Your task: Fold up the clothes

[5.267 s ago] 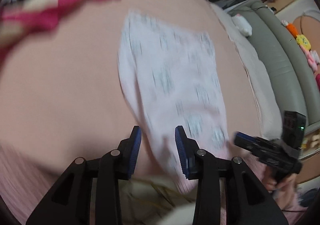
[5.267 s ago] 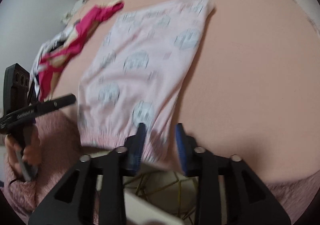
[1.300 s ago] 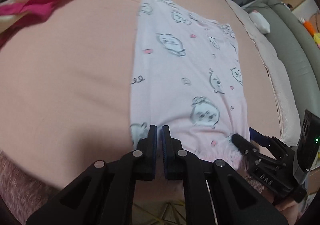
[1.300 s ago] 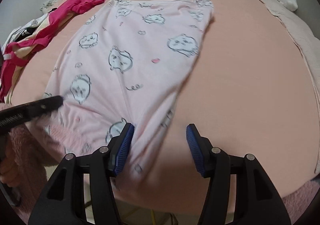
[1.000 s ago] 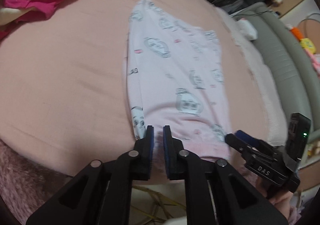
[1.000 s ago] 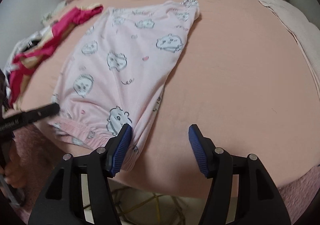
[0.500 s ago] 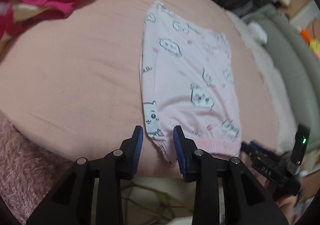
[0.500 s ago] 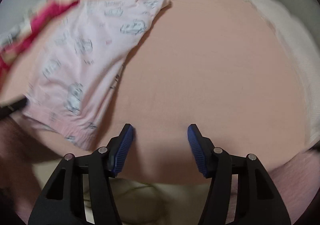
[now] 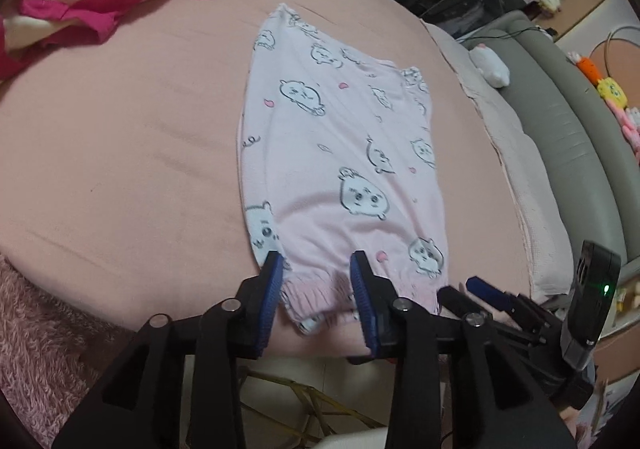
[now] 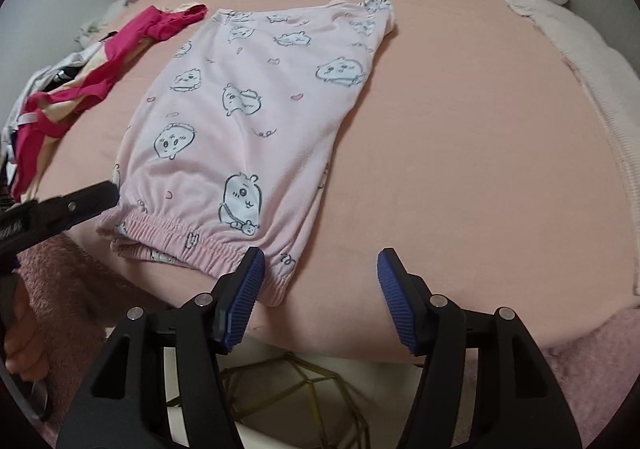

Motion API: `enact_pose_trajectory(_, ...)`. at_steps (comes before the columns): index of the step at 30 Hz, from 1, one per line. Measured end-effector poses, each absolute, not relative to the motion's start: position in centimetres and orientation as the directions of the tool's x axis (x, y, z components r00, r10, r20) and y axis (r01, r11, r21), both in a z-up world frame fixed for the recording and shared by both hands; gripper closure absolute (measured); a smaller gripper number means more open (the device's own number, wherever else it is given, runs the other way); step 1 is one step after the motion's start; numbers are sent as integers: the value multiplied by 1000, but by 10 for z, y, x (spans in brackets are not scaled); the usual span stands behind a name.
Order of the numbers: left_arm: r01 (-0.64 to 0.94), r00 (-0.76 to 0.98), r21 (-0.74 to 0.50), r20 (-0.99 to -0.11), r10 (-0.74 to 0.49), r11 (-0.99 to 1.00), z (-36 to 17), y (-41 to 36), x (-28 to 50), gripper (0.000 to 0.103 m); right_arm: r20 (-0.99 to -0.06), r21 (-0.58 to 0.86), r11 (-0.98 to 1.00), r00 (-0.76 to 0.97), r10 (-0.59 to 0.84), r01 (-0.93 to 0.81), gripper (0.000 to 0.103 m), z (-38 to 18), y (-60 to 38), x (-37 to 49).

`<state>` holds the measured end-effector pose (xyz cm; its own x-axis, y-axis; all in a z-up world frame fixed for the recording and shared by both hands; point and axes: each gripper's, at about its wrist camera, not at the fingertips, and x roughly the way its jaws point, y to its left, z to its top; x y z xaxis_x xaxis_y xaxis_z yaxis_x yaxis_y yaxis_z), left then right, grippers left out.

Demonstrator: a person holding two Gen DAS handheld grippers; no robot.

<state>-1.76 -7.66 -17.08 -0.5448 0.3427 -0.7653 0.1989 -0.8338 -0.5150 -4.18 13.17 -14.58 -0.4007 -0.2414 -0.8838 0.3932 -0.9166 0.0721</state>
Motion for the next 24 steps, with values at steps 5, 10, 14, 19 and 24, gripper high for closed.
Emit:
enact_pose_trajectory(5,200,-547,-447,-789,280,-872,-167,-66,-24,60,-889,-17,-913,-424,-172,407,42,-135,120,-37)
enact_pose_trajectory(10,265,-457,-308,-875,162,-914,-183,-62,-26,58,-897,-49,-909,-419,-142,414,42,-134,119,-41)
enact_pose_trajectory(14,301,-502,-334,-852,149,-893,-171,-72,-13,58,-896,-35,-910,-416,-154,413,42,-135,117,-38)
enact_pose_trajectory(19,329,-461,-312,-877,136,-891,-178,-75,-9,58,-894,6,-895,-398,-204,447,38,-146,110,-42)
enact_pose_trajectory(24,334,-506,-397,-841,193,-855,-168,-84,1,58,-907,-30,-907,-392,-152,419,38,-149,129,-37)
